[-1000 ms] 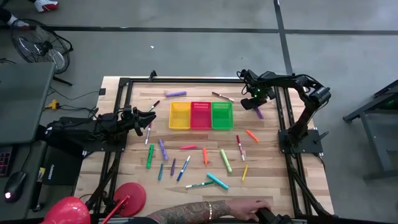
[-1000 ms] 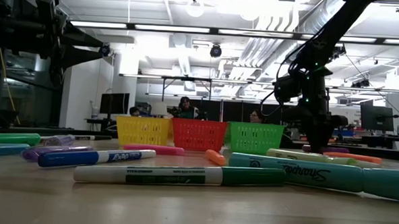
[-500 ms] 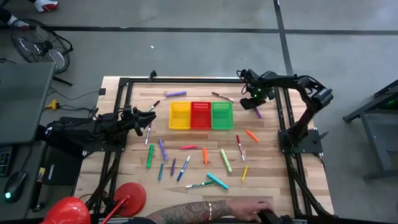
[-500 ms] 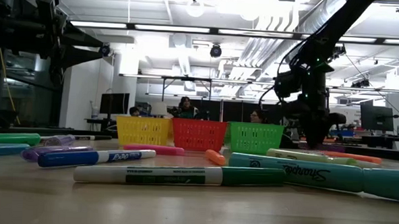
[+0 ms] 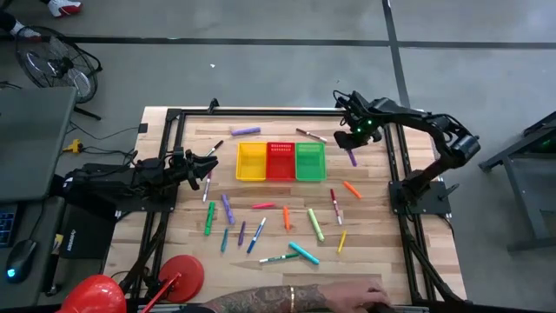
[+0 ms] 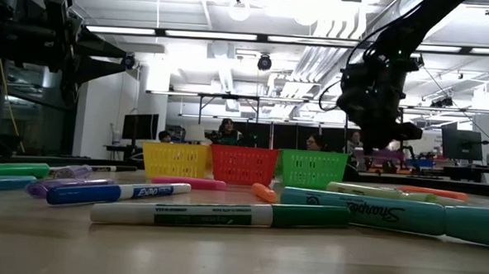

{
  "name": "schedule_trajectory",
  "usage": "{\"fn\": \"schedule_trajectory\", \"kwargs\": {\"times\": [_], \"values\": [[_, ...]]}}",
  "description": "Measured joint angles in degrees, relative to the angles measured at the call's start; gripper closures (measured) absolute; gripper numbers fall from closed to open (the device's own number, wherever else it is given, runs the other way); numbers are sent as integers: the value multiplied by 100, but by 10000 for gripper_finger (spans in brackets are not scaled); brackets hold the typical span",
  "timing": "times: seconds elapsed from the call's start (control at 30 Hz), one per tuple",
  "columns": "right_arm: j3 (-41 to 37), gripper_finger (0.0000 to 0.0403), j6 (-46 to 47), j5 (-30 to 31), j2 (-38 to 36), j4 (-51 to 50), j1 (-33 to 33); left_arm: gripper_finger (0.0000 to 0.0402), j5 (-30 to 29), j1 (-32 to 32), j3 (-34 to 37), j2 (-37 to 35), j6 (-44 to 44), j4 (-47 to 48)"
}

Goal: Pick & Place Markers
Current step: Put the dark purple highlighter into the green bin

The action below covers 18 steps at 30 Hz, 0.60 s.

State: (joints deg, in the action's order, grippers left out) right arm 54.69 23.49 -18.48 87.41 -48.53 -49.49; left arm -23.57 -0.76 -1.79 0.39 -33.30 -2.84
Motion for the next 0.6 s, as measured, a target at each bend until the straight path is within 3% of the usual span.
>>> {"fn": "schedule_trajectory", "kwargs": {"times": [0.33, 0.6], "values": [[7, 335, 1135, -844, -157, 466, 445, 275, 1, 1, 0, 1, 0, -1], [9, 332, 1709, -946, -157, 1039, 834, 275, 1, 0, 1, 1, 0, -1]]}}
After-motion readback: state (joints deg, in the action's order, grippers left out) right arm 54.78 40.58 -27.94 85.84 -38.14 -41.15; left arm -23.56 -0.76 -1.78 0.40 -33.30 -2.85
